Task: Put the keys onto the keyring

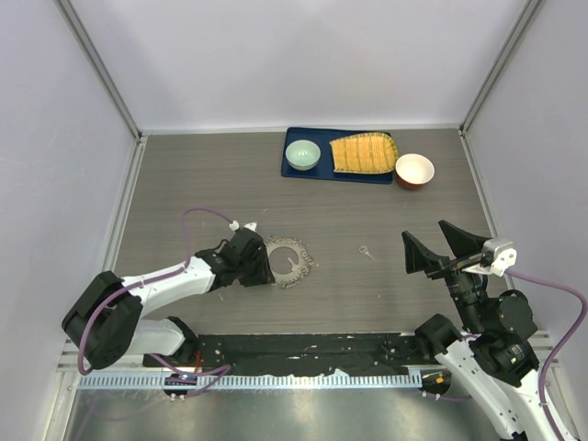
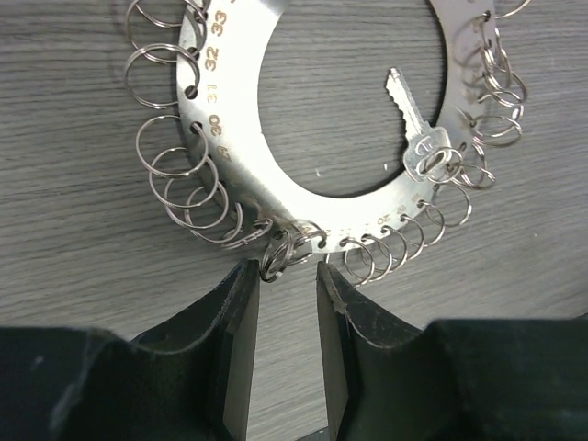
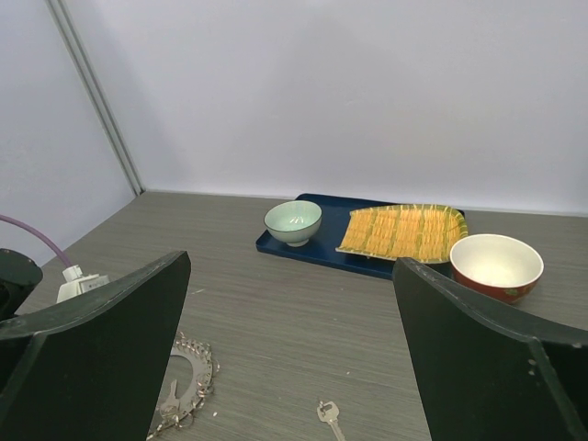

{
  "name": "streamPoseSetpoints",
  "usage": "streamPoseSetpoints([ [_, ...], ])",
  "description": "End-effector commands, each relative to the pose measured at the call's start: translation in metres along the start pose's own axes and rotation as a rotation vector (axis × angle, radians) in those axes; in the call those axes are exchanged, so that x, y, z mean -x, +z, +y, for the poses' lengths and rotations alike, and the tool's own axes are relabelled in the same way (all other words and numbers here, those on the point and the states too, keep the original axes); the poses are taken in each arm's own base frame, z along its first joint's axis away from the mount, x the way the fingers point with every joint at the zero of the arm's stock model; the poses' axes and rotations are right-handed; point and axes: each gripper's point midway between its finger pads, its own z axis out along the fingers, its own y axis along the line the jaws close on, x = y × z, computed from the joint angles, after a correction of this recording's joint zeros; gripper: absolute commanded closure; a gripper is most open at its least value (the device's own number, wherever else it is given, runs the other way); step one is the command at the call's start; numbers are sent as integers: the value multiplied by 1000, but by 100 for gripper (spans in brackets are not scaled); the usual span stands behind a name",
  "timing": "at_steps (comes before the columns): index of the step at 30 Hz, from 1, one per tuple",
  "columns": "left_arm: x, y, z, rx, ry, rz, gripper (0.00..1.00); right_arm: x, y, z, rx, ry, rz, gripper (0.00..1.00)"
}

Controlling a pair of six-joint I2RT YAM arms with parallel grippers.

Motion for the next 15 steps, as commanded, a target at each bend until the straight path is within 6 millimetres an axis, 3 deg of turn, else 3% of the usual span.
streamPoseSetpoints([
  [1, 19, -14, -31, -119, -1, -49, 65, 15, 1, 3, 13, 1, -53, 0],
  [14, 19, -1, -11, -2, 52, -37, 65, 13, 1, 3, 16, -1, -51, 0],
  [15, 19, -1, -11, -3, 53, -35, 69, 14, 1, 3, 16, 0, -51, 0],
])
